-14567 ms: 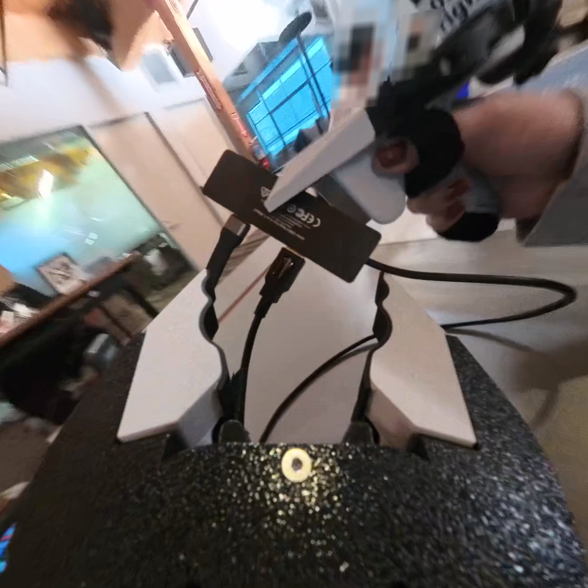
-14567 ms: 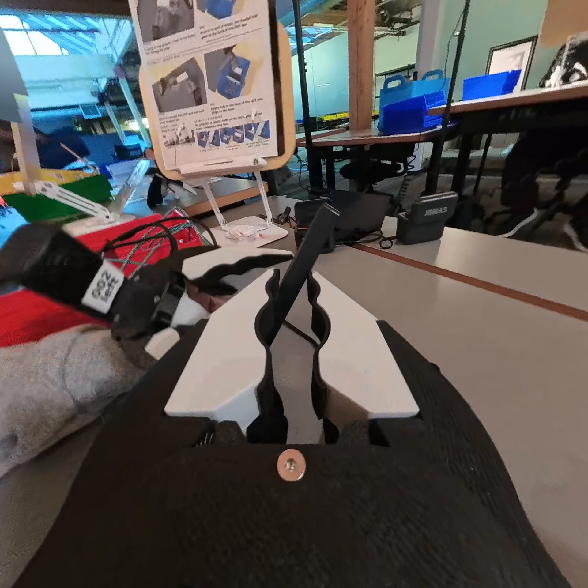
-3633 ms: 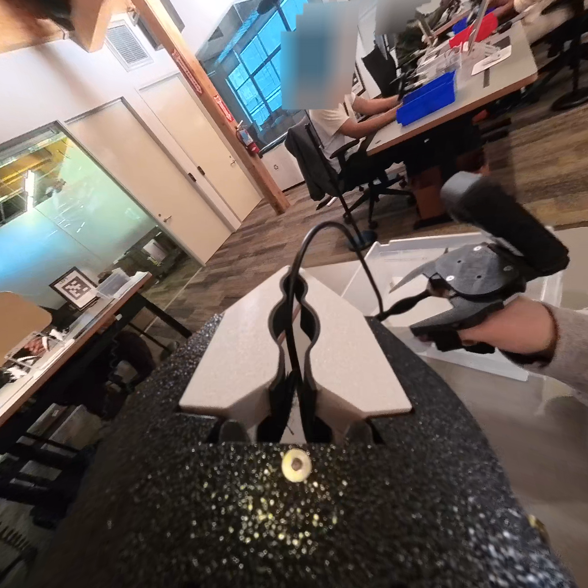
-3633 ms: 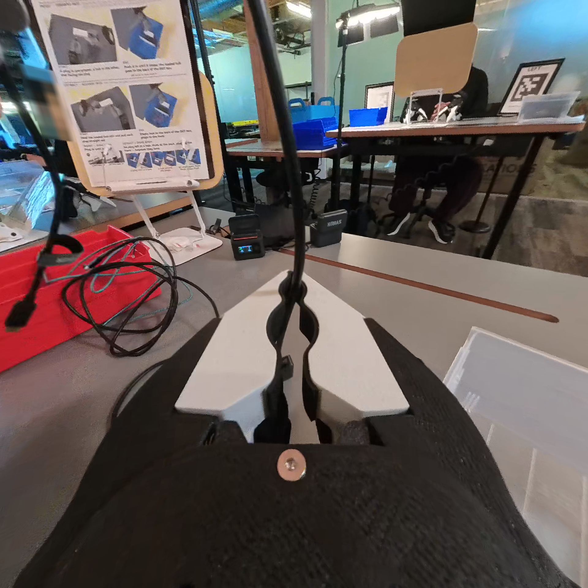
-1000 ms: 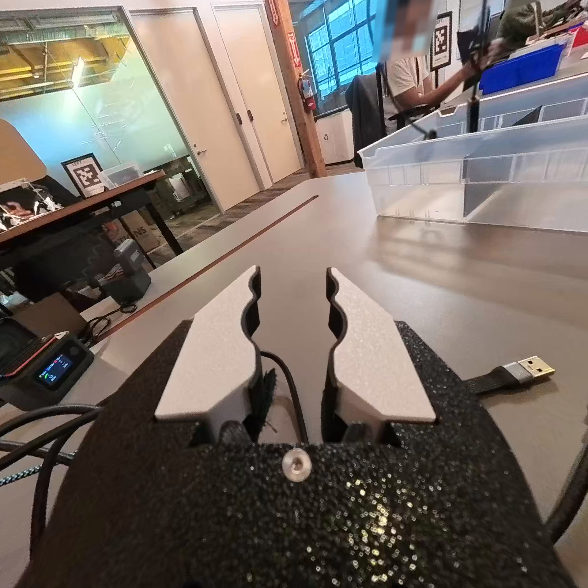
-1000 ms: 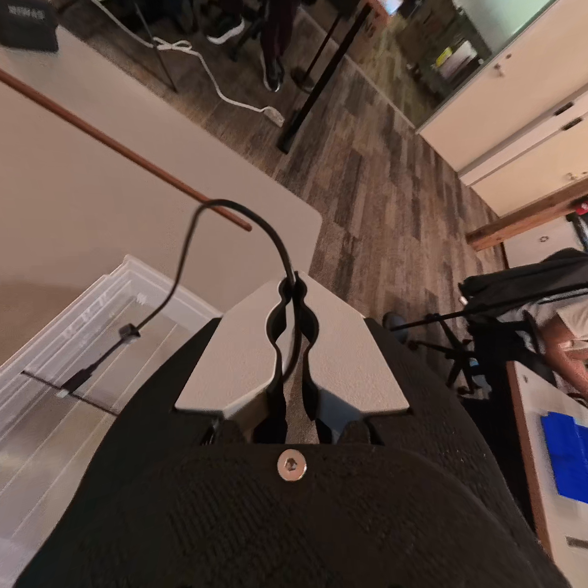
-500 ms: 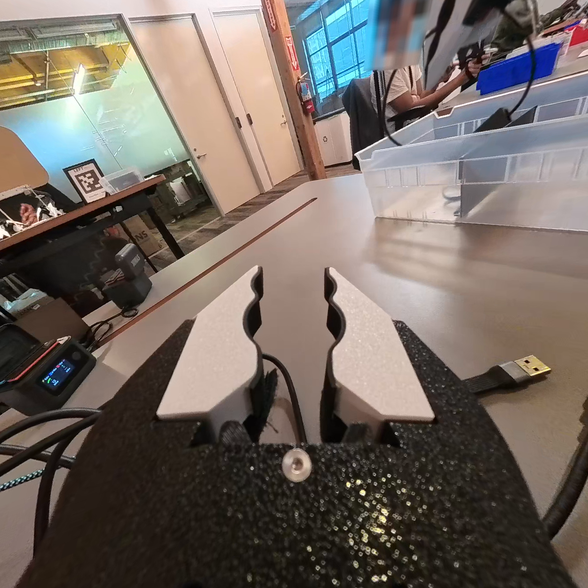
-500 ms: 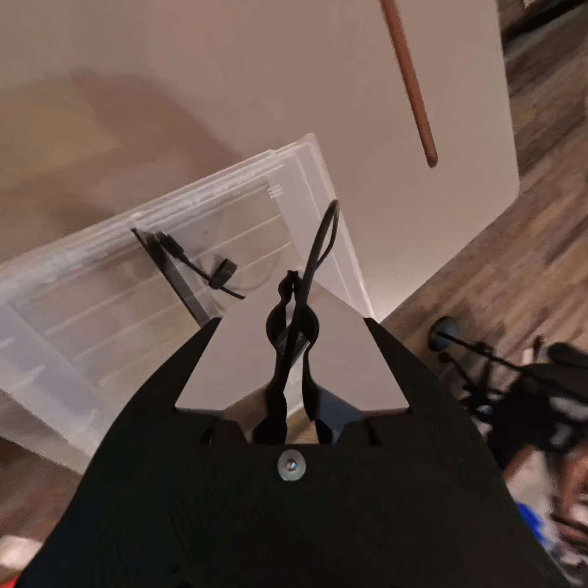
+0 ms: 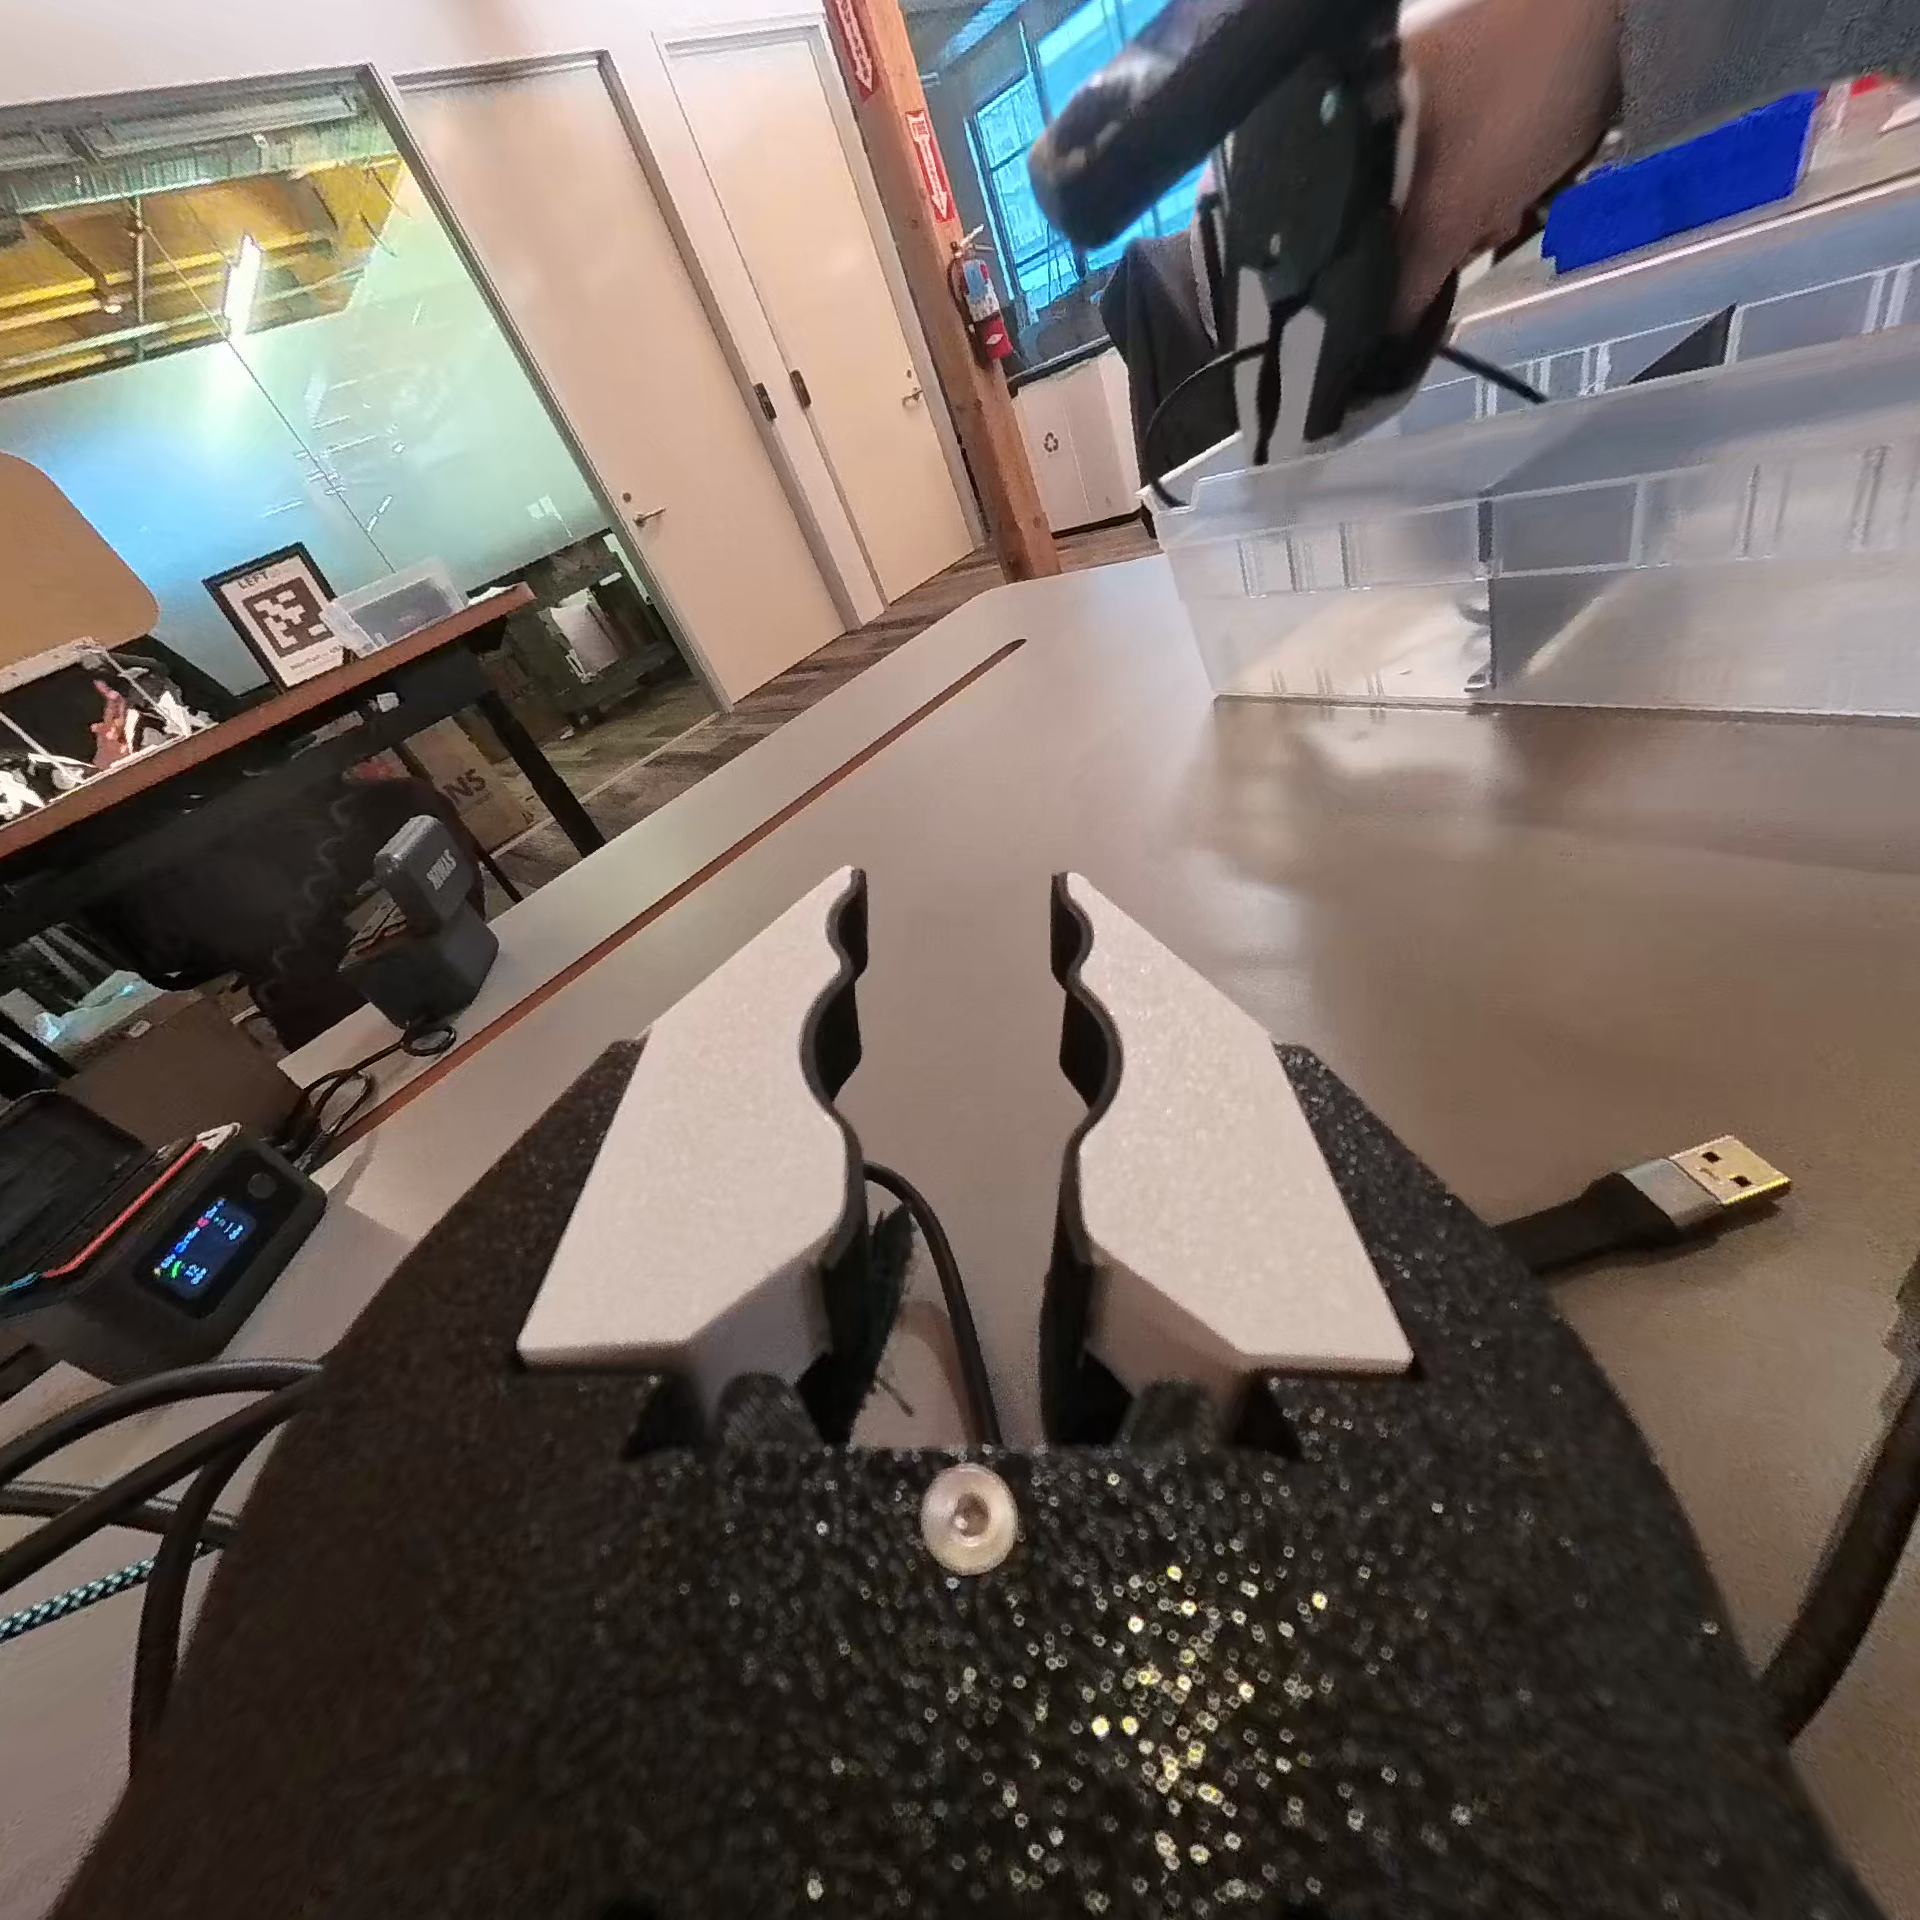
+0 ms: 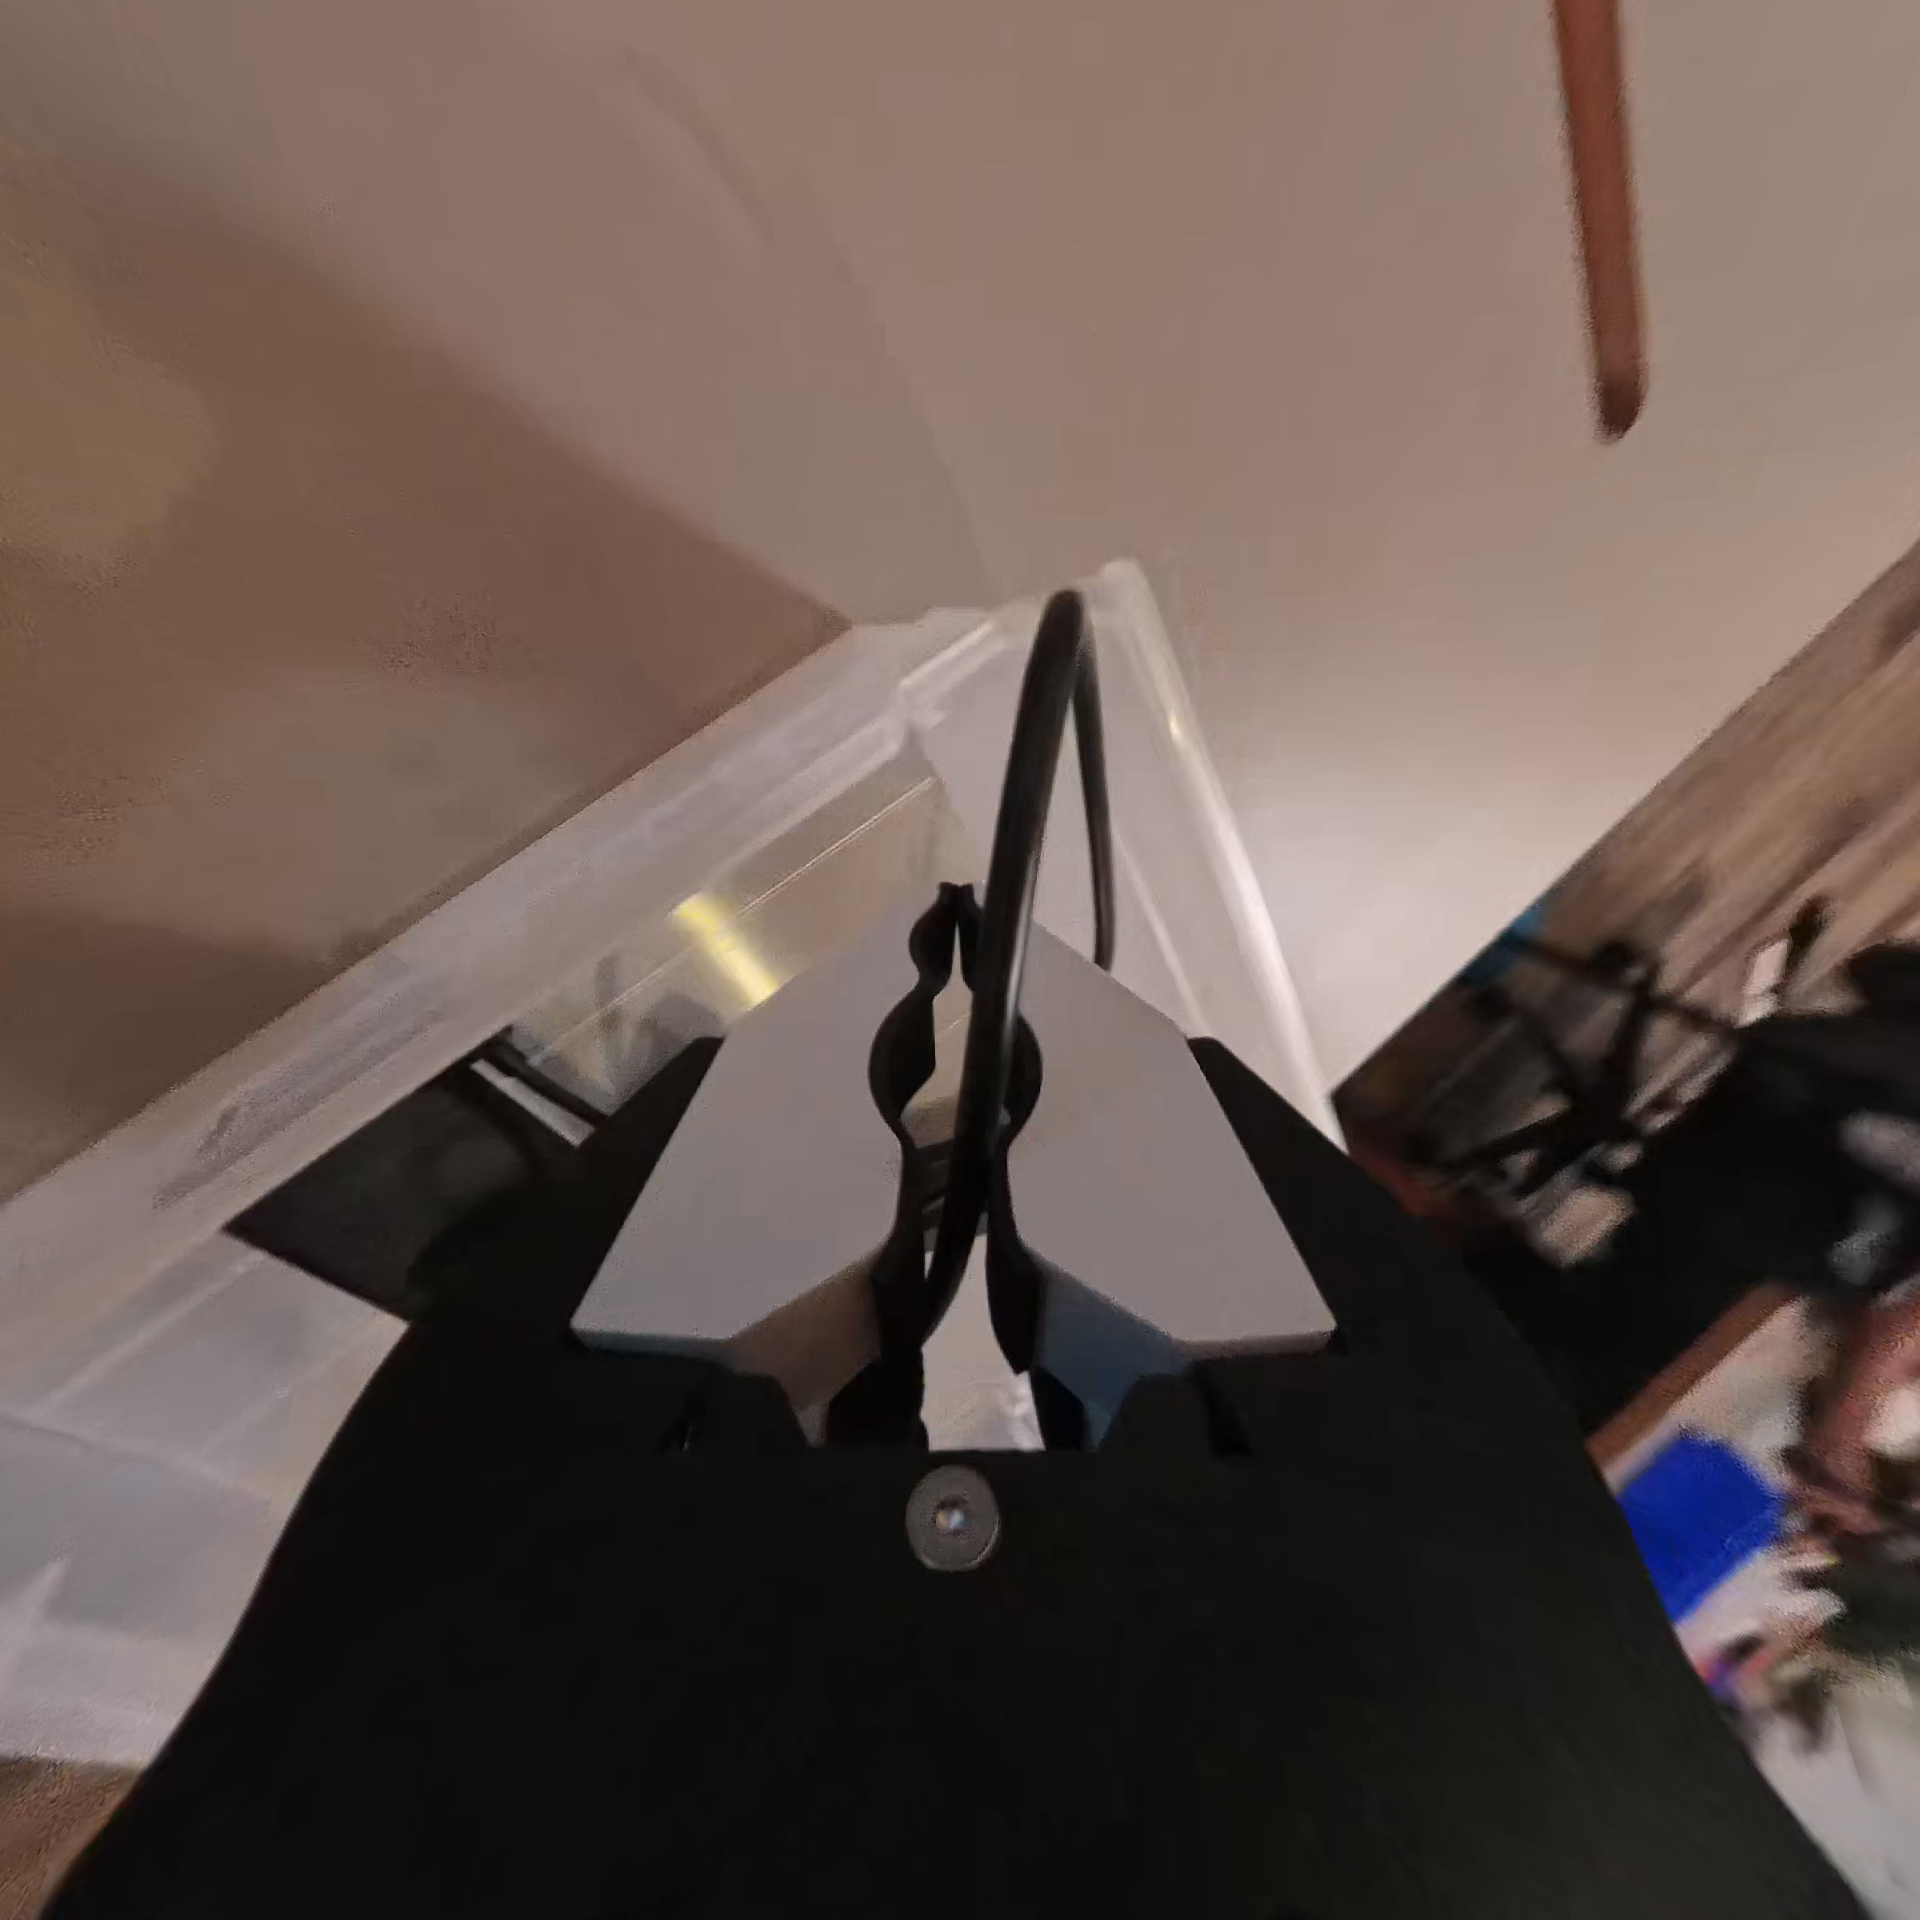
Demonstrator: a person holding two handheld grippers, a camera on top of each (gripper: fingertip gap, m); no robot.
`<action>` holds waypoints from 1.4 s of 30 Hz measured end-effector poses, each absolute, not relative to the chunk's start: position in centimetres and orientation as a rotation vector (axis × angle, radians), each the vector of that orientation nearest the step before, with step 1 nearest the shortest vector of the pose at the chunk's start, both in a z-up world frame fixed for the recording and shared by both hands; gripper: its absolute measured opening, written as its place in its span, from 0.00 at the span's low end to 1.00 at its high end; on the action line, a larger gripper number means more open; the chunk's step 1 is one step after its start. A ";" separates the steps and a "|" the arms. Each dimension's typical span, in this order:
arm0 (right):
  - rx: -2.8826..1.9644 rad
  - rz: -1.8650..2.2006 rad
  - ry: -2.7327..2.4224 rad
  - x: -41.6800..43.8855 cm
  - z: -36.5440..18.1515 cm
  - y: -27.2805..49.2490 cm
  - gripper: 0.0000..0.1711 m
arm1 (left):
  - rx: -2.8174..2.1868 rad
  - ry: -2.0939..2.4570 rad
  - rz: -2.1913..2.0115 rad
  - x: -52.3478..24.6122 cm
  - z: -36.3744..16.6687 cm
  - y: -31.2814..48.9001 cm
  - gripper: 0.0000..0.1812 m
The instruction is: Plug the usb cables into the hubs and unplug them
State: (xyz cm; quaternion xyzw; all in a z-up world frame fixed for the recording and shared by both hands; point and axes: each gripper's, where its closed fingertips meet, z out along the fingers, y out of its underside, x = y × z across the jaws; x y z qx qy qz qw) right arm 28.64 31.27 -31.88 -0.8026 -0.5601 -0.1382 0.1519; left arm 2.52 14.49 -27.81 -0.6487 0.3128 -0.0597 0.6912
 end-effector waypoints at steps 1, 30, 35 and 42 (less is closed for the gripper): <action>-2.387 -0.364 -1.566 29.0 -32.7 31.1 0.00 | -1.451 0.700 -0.135 2.5 -27.8 14.5 0.18; -1.538 0.575 -1.311 13.0 -15.8 9.3 0.32 | -1.306 0.524 -0.062 -2.3 -22.3 13.2 0.19; -1.705 0.567 -1.514 8.8 -29.5 5.1 0.29 | -1.294 0.428 -0.114 -4.3 -21.4 13.2 0.18; -1.932 0.733 -1.621 8.7 -36.5 2.9 0.23 | -1.313 0.362 -0.193 -5.3 -21.6 13.6 0.18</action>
